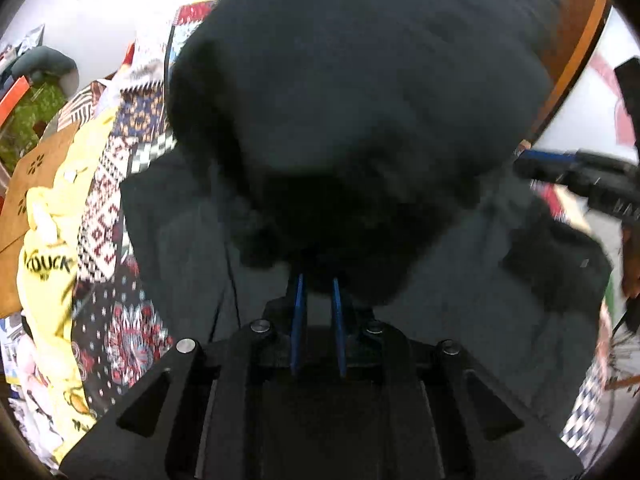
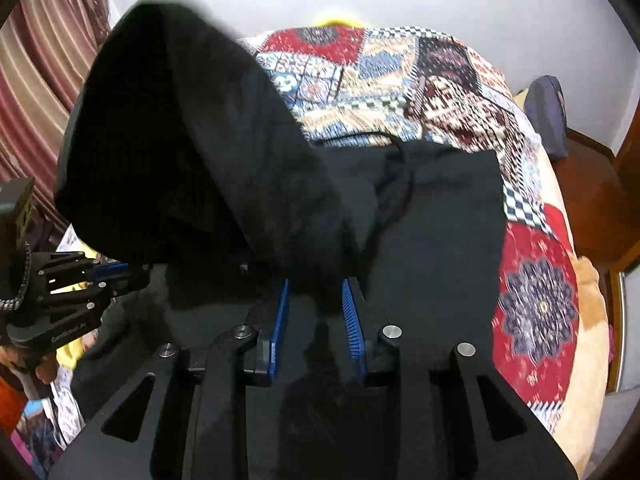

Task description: Fold large clothes

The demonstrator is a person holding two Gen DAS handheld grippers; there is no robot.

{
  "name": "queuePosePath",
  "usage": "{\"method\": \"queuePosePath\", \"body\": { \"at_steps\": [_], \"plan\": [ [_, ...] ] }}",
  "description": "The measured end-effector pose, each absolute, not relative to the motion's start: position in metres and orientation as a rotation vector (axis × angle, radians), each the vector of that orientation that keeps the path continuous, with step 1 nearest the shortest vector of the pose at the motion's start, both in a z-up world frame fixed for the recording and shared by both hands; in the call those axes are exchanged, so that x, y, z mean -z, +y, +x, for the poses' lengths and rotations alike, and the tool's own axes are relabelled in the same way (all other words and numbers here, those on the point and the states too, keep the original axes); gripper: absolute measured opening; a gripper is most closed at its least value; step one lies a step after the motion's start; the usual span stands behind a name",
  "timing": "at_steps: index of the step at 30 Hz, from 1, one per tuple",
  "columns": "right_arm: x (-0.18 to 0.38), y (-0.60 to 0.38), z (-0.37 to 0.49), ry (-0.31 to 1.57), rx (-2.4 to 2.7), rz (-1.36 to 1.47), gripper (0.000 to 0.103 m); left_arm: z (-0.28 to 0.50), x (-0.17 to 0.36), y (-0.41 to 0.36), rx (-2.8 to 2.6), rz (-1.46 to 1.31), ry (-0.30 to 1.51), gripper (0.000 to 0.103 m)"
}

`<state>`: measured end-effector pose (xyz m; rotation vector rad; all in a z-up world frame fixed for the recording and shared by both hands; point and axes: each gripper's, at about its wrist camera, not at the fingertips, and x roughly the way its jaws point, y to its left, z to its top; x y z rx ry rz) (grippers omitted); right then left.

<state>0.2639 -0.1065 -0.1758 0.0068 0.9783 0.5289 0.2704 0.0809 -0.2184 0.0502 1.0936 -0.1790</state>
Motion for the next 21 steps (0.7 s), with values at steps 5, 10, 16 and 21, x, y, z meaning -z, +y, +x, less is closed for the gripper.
{"method": "queuePosePath", "body": {
  "at_steps": [5, 10, 16, 21],
  "plan": [
    [0.185, -0.134, 0.253, 1.027, -0.499, 0.022, 0.026, 0.244, 0.227, 0.099, 0.152, 0.054, 1.117, 0.02],
    [0.172, -0.152, 0.244, 1.011, -0.461, 0.031, 0.026, 0.226, 0.203, 0.117, 0.078, 0.113, 1.061, 0.021],
    [0.13, -0.148, 0.243, 0.913, -0.506, 0.093, 0.03, 0.232, 0.152, 0.121, 0.061, 0.082, 0.925, 0.038],
    [0.121, -0.121, 0.236, 0.844, -0.585, 0.074, 0.049, 0.24, 0.139, 0.098, 0.125, 0.046, 0.862, 0.048]
  ]
}}
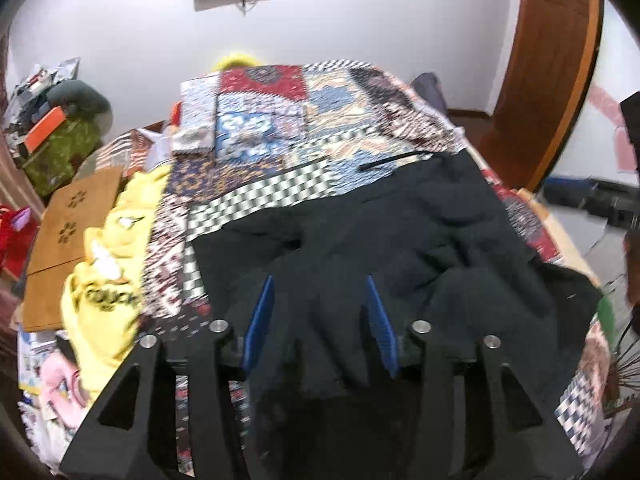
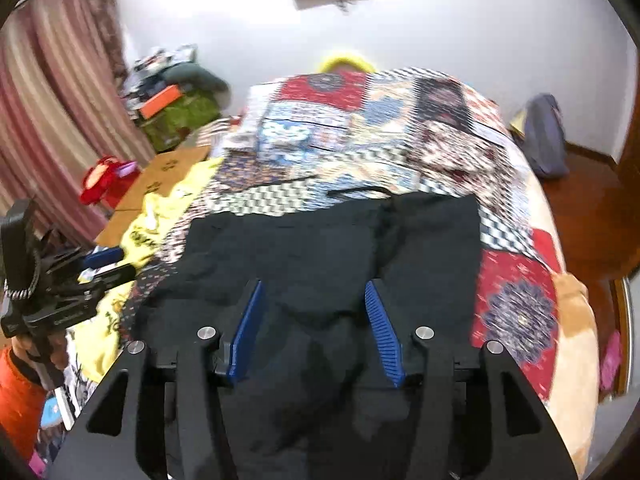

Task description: Fold large clothes

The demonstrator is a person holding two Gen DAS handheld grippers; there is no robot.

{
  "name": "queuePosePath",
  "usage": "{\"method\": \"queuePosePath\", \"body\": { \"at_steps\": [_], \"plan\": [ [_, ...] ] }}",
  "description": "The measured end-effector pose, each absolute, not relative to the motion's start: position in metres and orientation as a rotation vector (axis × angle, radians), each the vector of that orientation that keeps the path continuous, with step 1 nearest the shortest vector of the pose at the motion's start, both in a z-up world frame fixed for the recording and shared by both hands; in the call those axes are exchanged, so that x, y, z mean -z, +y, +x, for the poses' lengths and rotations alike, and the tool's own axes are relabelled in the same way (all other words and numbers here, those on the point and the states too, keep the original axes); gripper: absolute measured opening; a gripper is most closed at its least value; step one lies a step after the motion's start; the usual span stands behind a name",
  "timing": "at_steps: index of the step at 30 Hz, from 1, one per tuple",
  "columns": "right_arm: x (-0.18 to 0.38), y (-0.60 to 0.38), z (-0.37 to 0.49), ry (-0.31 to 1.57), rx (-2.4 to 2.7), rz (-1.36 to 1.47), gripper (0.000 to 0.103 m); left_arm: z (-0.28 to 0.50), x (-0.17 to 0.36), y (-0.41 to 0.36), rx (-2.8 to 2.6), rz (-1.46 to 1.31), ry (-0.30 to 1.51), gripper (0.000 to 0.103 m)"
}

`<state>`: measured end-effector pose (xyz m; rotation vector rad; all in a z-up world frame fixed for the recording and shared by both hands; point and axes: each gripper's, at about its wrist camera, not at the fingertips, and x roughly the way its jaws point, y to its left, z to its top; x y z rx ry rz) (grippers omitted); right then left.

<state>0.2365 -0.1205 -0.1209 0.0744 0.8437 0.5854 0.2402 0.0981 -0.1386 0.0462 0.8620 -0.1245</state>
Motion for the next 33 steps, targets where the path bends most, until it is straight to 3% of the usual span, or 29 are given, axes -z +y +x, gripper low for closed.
{"method": "queuePosePath", "body": {
  "at_steps": [10, 12, 14, 25, 33],
  "plan": [
    [0.206, -0.074, 0.233, 1.055, -0.61, -0.069, 0.052, 0.254, 0.222, 0.067, 0.119, 0.111, 1.013, 0.05],
    [0.217, -0.078, 0.232, 1.068, -0.604, -0.06, 0.052, 0.252, 0.238, 0.067, 0.096, 0.122, 1.034, 0.061],
    [0.218, -0.081, 0.231, 1.068, -0.606, -0.054, 0.052, 0.248, 0.249, 0.076, 0.093, 0.052, 1.032, 0.065],
    [0.196, -0.105, 0.22, 1.055, -0.59, -0.047, 0.053, 0.227, 0.219, 0.105, 0.119, -0.069, 1.031, 0.071],
    [0.176, -0.168, 0.241, 0.987, -0.446, 0.047, 0.059, 0.232, 0.196, 0.176, -0.024, -0.17, 0.978, 0.075]
  ]
}}
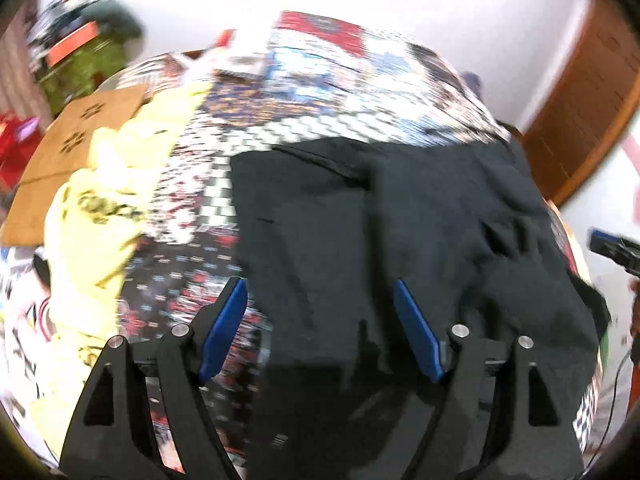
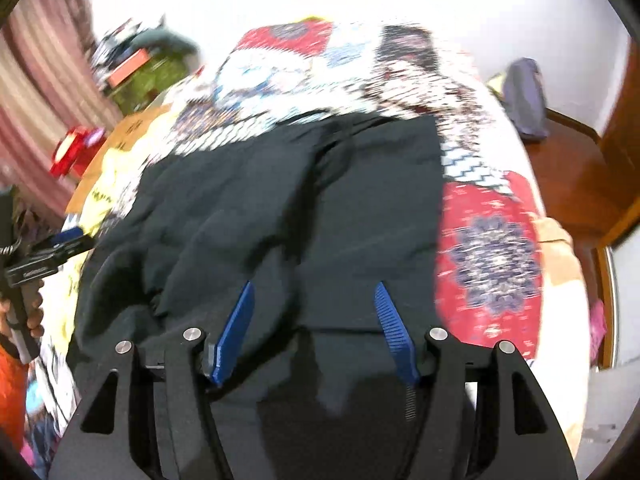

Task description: Fold large clothes

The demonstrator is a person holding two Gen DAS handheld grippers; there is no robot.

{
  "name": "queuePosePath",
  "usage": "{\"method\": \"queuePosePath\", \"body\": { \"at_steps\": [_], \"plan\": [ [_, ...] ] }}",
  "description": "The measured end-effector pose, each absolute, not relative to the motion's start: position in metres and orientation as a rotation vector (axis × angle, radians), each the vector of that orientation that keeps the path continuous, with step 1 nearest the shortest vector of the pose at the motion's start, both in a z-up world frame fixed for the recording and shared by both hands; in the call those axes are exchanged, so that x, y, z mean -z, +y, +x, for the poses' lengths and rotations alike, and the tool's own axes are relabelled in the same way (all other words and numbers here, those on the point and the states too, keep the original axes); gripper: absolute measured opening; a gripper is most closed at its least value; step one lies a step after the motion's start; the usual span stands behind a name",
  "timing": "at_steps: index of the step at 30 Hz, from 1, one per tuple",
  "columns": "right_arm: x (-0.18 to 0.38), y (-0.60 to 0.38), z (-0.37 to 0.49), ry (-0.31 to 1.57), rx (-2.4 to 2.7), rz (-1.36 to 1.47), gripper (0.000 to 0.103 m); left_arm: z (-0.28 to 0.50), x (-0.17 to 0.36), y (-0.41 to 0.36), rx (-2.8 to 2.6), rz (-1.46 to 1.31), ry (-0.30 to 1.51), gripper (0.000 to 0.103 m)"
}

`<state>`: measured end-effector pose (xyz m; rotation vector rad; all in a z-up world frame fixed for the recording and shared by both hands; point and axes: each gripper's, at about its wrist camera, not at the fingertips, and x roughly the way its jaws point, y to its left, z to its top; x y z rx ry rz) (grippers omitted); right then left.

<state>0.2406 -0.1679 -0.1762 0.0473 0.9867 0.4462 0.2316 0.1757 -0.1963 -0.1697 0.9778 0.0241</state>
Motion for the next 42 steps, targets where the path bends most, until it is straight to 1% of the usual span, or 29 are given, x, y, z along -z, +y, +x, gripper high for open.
{"method": "queuePosePath", "body": {
  "at_steps": [3, 8, 15, 20, 22, 24, 25, 26, 27, 28, 29, 30, 32, 36, 40, 42],
  "plan": [
    [0.176, -0.188, 0.258, 0.984, -0.385, 0.084, 0.059, 0.246, 0.205, 0.208, -0.07, -0.257, 0.993, 0.075],
    [0.187, -0.212, 0.295, 1.01, -0.321, 0.144, 0.059, 0.276, 0.235, 0.245, -0.082, -0.436, 1.036, 0.075],
    [0.224, -0.219, 0.347, 1.095, -0.287, 0.188, 0.059, 0.32, 0.278, 0.254, -0.048, -0.497, 1.096, 0.075],
    [0.255, -0.214, 0.379, 1.164, -0.33, 0.258, 0.059, 0.337, 0.299, 0.266, 0.006, -0.628, 1.069, 0.075],
    [0.262, -0.216, 0.387, 1.163, -0.35, 0.334, 0.059, 0.341, 0.303, 0.264, 0.051, -0.658, 1.064, 0.071],
    [0.265, -0.217, 0.391, 1.151, -0.374, 0.396, 0.059, 0.347, 0.304, 0.258, 0.082, -0.644, 1.071, 0.056],
    [0.266, -0.216, 0.392, 1.144, -0.388, 0.417, 0.059, 0.35, 0.303, 0.253, 0.08, -0.62, 1.072, 0.054],
    [0.266, -0.214, 0.392, 1.139, -0.395, 0.429, 0.058, 0.353, 0.302, 0.25, 0.073, -0.601, 1.072, 0.049],
    [0.266, -0.21, 0.392, 1.133, -0.407, 0.436, 0.049, 0.356, 0.301, 0.25, 0.067, -0.591, 1.072, 0.038],
    [0.265, -0.206, 0.39, 1.128, -0.412, 0.423, 0.044, 0.359, 0.298, 0.249, 0.049, -0.571, 1.072, 0.031],
    [0.262, -0.203, 0.388, 1.117, -0.406, 0.399, 0.034, 0.362, 0.295, 0.248, 0.035, -0.55, 1.072, 0.019],
    [0.258, -0.2, 0.385, 1.101, -0.4, 0.373, 0.025, 0.365, 0.292, 0.248, 0.031, -0.537, 1.071, 0.017],
    [0.247, -0.201, 0.38, 1.048, -0.38, 0.318, 0.013, 0.37, 0.279, 0.245, 0.018, -0.489, 1.059, 0.015],
    [0.227, -0.21, 0.379, 0.986, -0.373, 0.328, 0.009, 0.386, 0.248, 0.237, 0.01, -0.393, 0.997, 0.014],
    [0.214, -0.211, 0.385, 0.941, -0.333, 0.268, 0.009, 0.411, 0.22, 0.227, -0.003, -0.327, 0.96, 0.014],
    [0.213, -0.204, 0.395, 0.932, -0.31, 0.236, 0.009, 0.423, 0.215, 0.218, -0.025, -0.273, 0.953, 0.015]
  ]
}}
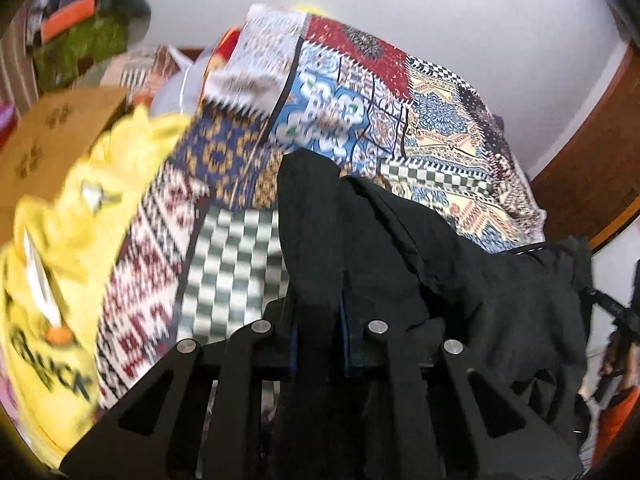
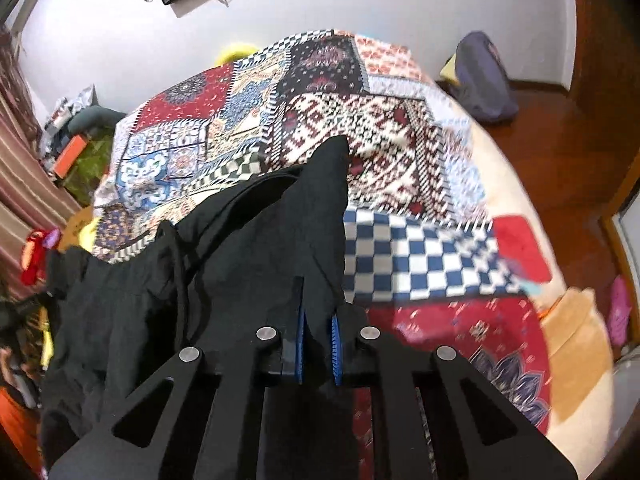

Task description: Fold large clothes

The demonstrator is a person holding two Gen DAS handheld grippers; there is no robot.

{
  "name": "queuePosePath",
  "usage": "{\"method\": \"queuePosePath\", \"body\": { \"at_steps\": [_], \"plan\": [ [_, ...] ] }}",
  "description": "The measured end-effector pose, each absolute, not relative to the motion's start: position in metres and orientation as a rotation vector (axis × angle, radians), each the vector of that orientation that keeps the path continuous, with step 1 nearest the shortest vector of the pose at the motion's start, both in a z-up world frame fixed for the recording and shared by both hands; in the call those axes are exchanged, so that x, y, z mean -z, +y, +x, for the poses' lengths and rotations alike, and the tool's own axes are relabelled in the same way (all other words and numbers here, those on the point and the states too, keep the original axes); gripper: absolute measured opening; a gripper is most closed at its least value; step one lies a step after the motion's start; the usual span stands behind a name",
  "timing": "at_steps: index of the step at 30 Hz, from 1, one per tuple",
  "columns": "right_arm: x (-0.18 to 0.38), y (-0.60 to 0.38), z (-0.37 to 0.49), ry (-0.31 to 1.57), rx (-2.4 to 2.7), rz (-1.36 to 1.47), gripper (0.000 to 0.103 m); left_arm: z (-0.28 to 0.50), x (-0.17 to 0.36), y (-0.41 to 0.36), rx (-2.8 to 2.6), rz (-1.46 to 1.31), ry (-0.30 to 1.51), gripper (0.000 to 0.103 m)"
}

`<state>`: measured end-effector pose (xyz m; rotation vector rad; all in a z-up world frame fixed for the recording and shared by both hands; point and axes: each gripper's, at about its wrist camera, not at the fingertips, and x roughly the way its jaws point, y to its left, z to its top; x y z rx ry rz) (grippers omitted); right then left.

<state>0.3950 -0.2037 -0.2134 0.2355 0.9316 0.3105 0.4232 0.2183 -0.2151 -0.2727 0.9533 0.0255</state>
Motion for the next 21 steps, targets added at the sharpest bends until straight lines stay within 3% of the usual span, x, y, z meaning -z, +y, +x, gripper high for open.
{"method": "queuePosePath", "body": {
  "at_steps": [11, 13, 15, 19, 21],
  "plan": [
    [0.199, -0.205, 0.386, 0.932, -0.244, 0.155, 0.015, 0.412, 0.222, 0.216, -0.147, -0.208, 1.024, 0.022],
    [0.188, -0.205, 0.377, 0.932, -0.259, 0.135, 0.028, 0.397, 0.212, 0.215, -0.151, -0.183, 1.014, 0.027],
    [0.176, -0.204, 0.364, 0.909, -0.261, 0.111, 0.053, 0.383, 0.199, 0.211, -0.157, -0.143, 0.994, 0.035],
    [0.146, -0.197, 0.328, 0.832, -0.285, 0.019, 0.061, 0.348, 0.168, 0.202, -0.153, -0.092, 0.95, 0.045],
    [0.135, -0.196, 0.31, 0.811, -0.291, -0.007, 0.072, 0.331, 0.155, 0.199, -0.15, -0.08, 0.937, 0.06]
  ]
}}
